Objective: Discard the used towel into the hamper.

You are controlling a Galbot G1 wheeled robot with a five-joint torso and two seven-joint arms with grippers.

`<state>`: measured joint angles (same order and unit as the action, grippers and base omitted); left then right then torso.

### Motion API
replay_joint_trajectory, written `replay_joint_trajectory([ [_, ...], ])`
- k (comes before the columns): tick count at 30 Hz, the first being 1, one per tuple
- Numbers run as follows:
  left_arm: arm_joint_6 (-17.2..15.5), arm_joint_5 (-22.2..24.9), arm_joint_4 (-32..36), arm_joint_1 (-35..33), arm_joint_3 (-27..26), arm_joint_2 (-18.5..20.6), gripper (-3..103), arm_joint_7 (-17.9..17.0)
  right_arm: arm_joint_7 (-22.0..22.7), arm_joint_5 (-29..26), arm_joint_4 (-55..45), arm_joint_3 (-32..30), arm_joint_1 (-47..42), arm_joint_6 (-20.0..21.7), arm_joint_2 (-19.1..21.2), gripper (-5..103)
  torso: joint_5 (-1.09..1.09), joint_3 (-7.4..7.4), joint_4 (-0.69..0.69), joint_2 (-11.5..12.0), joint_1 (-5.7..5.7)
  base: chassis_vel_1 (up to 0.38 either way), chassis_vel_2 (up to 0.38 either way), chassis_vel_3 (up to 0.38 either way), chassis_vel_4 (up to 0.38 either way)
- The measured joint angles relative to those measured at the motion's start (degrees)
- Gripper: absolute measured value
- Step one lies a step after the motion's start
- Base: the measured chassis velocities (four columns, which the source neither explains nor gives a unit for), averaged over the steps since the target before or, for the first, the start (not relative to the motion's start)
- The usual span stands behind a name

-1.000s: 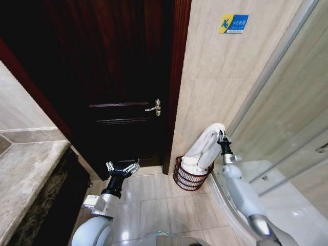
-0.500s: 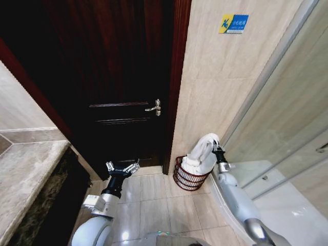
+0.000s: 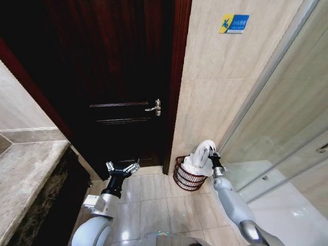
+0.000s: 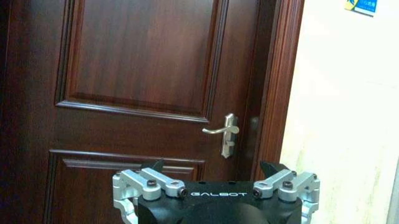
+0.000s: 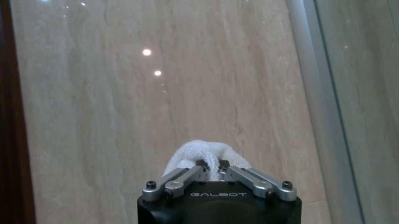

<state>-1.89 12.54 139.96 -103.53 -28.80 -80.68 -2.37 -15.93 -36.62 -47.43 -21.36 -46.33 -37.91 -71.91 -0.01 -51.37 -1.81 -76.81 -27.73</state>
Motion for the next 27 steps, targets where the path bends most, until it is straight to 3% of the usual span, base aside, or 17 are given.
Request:
replay_joint_trajectory([
  [27,0.0,0.0,0.0,0.0,0.0,0.0,100,0.0,-4.2,0.7,-1.3,-1.7,-5.4,-2.2,-0.5,3,0.01,0.00,0.01,0.0,0.01,-0.002,0.002,0.002,-0.001],
])
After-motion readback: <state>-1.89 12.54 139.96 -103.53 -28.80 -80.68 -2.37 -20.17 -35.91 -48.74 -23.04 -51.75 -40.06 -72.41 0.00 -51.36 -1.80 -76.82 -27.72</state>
